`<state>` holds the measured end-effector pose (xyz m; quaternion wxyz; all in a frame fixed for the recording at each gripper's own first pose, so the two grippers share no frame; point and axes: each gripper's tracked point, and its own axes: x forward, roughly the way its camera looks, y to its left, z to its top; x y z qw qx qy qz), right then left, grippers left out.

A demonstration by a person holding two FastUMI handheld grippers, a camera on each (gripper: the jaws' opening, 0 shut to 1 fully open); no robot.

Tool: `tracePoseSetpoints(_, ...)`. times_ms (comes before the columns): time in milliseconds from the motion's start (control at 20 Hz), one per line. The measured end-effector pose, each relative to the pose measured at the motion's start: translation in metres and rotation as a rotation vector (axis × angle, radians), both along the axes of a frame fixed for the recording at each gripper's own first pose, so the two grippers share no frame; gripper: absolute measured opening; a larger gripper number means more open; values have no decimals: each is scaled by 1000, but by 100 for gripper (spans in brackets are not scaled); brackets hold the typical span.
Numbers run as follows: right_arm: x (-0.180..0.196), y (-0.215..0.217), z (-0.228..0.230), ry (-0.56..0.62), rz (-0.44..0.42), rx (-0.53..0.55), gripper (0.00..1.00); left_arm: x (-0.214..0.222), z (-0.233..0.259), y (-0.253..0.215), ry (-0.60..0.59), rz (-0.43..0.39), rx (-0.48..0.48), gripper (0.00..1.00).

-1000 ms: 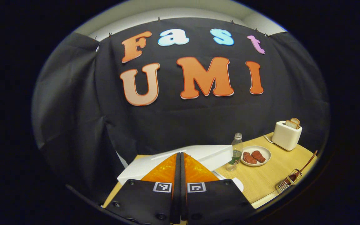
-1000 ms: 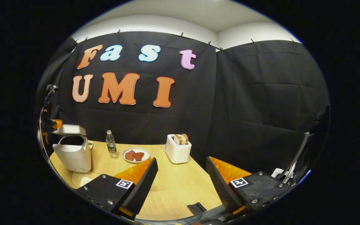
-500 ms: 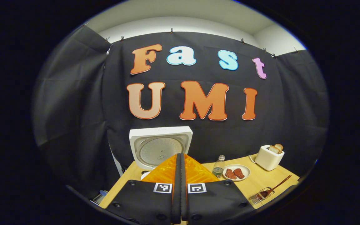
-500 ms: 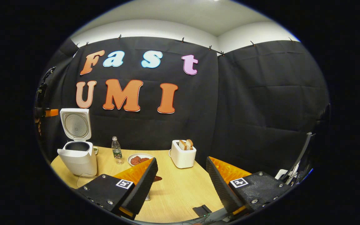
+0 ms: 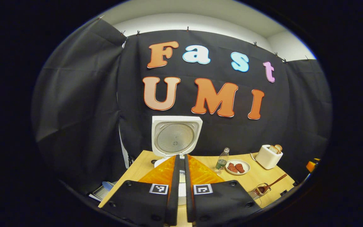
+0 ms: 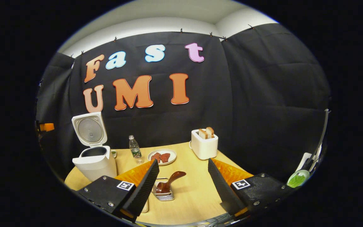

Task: Close the left gripper, press the button to open the rice cooker; take a wooden spoon from the chopstick holder with the right hand, scoop a spoonful of rice and pour it into the rice cooker, then put the wooden spoon back into the chopstick holder.

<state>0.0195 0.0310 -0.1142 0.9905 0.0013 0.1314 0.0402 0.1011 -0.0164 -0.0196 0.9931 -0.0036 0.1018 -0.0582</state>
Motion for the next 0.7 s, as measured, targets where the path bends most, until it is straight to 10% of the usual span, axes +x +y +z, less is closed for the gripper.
tracePoseSetpoints(100,7,7,-25,54,14,42,97,-12,15,18,-42,35,2,32)
tracePoseSetpoints(350,29,13,-79,174,-13,169,96,-42,35,56,-94,127,19,37)
tracePoseSetpoints(700,68,17,-131,254,-61,300,93,-77,45,101,-121,196,5,100)
